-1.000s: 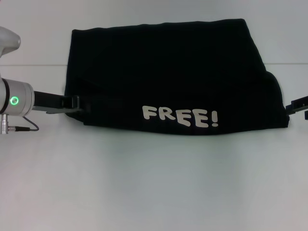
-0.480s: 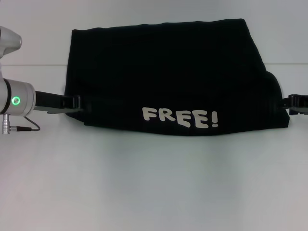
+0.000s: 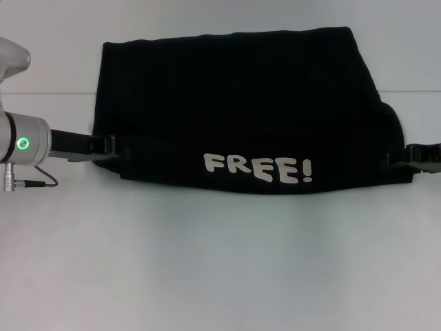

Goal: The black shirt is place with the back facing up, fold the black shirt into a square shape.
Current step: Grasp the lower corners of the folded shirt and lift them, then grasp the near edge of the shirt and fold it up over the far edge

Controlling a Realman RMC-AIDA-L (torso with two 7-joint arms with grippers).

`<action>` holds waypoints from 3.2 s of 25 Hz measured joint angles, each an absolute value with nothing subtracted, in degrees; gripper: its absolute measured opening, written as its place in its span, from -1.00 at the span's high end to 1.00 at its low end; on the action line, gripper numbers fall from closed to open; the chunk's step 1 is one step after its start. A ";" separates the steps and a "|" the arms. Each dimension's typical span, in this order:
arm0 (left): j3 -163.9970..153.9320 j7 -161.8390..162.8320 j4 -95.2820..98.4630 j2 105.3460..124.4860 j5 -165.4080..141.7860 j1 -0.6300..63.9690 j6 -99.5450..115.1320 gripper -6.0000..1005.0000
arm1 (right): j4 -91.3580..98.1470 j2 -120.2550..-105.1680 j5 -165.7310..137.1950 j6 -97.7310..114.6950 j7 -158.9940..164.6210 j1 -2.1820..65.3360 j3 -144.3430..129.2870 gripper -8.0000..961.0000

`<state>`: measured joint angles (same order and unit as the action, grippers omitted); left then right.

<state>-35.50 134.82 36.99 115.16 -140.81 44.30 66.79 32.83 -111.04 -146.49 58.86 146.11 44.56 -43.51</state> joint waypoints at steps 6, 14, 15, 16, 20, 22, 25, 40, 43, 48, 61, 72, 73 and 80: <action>-35.50 134.82 36.94 115.32 -140.74 44.42 66.69 0.98 | 32.73 -111.28 -146.08 57.89 146.40 44.53 -43.09 -0.29; -35.51 134.82 36.91 115.39 -140.64 44.38 66.70 0.98 | 32.69 -111.44 -145.98 57.47 146.42 44.67 -43.12 0.06; -35.51 134.82 36.91 115.37 -140.64 44.38 66.71 0.98 | 32.69 -111.45 -145.98 57.47 146.42 44.67 -43.11 0.12; -35.51 134.83 36.91 115.35 -140.64 44.41 66.71 0.98 | 32.69 -111.45 -145.98 57.48 146.42 44.67 -43.11 0.23; -35.78 134.83 36.91 115.31 -140.62 44.62 66.71 0.98 | 32.61 -111.49 -146.09 57.47 146.43 44.67 -43.07 0.63; -35.90 134.83 36.91 115.24 -140.63 44.85 66.76 0.97 | 32.59 -111.50 -146.17 57.56 146.43 44.59 -43.06 0.75; -36.17 134.97 36.96 114.95 -141.31 45.31 68.05 0.97 | 32.82 -111.04 -146.19 59.43 147.05 44.20 -43.01 0.94; -36.80 136.81 43.56 113.77 -151.31 45.61 91.79 0.98 | 42.89 -108.72 -146.68 83.32 151.00 36.61 -42.98 0.90; -37.93 136.47 46.17 114.00 -152.81 43.77 96.54 0.97 | 47.05 -109.49 -146.68 87.92 151.47 33.93 -42.88 0.90; -38.38 135.05 49.31 114.14 -153.38 41.05 103.43 0.97 | 52.61 -111.12 -146.70 94.77 151.53 29.89 -42.13 0.89; -38.34 132.66 49.95 114.34 -157.70 39.95 109.47 0.97 | 53.06 -112.63 -146.78 101.65 151.14 27.06 -42.21 0.86; -34.66 132.82 49.34 113.61 -157.27 42.64 104.76 0.97 | 51.57 -111.47 -146.13 99.40 148.55 33.51 -33.21 0.83; -34.66 132.82 49.34 113.61 -157.27 42.64 104.76 0.97 | 51.57 -111.47 -146.13 99.40 148.55 33.51 -33.21 0.83; -33.18 136.67 45.84 113.57 -156.90 46.02 93.98 0.97 | 46.48 -110.34 -145.93 88.56 148.14 37.89 -30.88 0.81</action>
<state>-33.18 136.67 45.84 113.57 -156.90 46.02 93.98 46.48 -110.34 -145.93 88.56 148.14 37.89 -30.88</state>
